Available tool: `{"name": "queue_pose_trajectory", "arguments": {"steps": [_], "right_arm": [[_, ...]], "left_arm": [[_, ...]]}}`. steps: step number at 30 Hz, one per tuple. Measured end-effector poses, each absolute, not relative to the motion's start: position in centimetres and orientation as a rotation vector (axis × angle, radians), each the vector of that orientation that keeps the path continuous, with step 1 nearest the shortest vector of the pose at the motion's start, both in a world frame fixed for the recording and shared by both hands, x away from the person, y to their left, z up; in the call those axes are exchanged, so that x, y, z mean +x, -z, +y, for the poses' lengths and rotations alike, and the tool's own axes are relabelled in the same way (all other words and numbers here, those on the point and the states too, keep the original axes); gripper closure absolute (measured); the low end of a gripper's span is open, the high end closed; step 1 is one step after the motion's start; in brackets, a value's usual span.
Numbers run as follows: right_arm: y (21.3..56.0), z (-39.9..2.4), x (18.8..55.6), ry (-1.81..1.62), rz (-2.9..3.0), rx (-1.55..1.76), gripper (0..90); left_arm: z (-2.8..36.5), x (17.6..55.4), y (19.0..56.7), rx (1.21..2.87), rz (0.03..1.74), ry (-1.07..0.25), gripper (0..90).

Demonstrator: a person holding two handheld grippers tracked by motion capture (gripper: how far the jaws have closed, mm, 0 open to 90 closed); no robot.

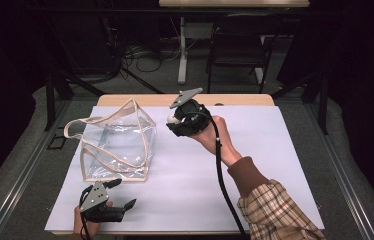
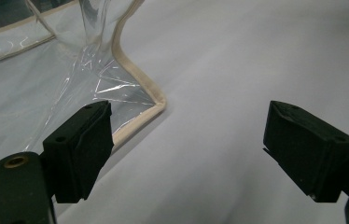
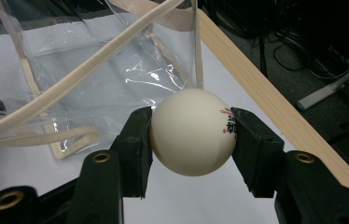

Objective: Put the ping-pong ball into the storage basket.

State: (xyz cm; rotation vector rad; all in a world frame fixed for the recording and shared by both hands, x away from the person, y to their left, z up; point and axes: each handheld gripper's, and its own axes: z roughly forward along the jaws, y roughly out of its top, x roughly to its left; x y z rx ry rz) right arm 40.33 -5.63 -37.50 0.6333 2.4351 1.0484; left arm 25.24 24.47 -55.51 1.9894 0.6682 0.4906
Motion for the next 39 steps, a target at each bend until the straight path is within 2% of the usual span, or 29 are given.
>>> {"name": "queue_pose_trajectory", "arguments": {"steps": [39], "right_arm": [[36.7, -3.6, 40.6, -1.087, 2.428, 0.604, 51.1]], "left_arm": [[24.4, 25.2, 55.5, 1.988, 0.668, -0.489, 16.0]]}}
